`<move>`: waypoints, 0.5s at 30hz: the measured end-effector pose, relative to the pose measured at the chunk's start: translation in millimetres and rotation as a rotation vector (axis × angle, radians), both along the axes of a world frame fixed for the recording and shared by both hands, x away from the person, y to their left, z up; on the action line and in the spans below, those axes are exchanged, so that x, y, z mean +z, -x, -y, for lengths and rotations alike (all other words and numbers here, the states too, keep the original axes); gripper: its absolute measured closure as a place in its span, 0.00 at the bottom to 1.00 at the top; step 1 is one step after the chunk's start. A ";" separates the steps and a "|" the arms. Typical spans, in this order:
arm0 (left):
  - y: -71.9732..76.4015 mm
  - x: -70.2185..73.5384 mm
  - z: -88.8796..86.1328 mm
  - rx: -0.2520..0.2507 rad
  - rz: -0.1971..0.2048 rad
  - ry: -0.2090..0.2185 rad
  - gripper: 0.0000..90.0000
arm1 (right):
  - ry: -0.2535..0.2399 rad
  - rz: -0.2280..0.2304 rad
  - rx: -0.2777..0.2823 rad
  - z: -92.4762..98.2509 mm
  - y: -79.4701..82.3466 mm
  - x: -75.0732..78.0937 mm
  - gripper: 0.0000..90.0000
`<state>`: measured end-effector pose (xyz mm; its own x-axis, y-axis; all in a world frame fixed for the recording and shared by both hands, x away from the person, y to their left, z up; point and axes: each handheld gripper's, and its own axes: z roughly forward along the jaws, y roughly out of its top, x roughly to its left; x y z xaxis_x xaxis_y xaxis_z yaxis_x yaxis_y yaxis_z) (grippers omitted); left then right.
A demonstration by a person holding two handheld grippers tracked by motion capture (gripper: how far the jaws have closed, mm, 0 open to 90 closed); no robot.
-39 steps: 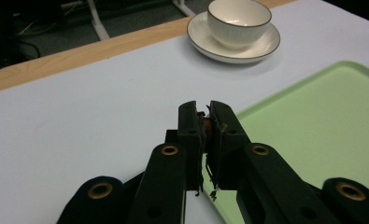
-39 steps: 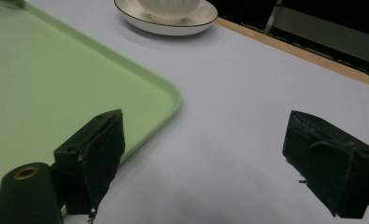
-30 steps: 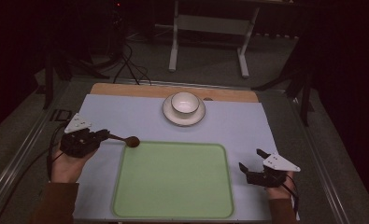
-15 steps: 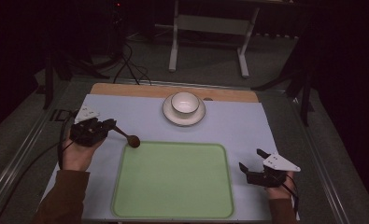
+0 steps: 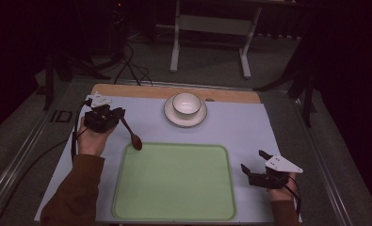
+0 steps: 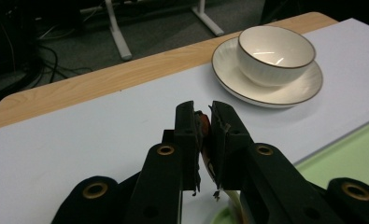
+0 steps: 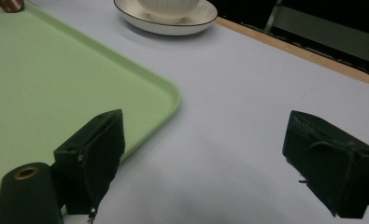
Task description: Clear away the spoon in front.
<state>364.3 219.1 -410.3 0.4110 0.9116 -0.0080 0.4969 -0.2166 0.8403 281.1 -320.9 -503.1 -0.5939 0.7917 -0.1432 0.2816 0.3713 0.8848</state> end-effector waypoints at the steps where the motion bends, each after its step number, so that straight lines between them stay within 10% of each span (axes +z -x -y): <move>1: -2.8 -0.6 0.0 0.002 -0.004 -0.005 0.90 | 0.001 -0.002 0.001 -0.2 0.0 -0.1 0.14; 15: -24.8 -17.7 7.1 -0.015 -0.047 -0.008 0.87 | 0.004 -0.002 0.000 0.1 0.4 0.1 0.14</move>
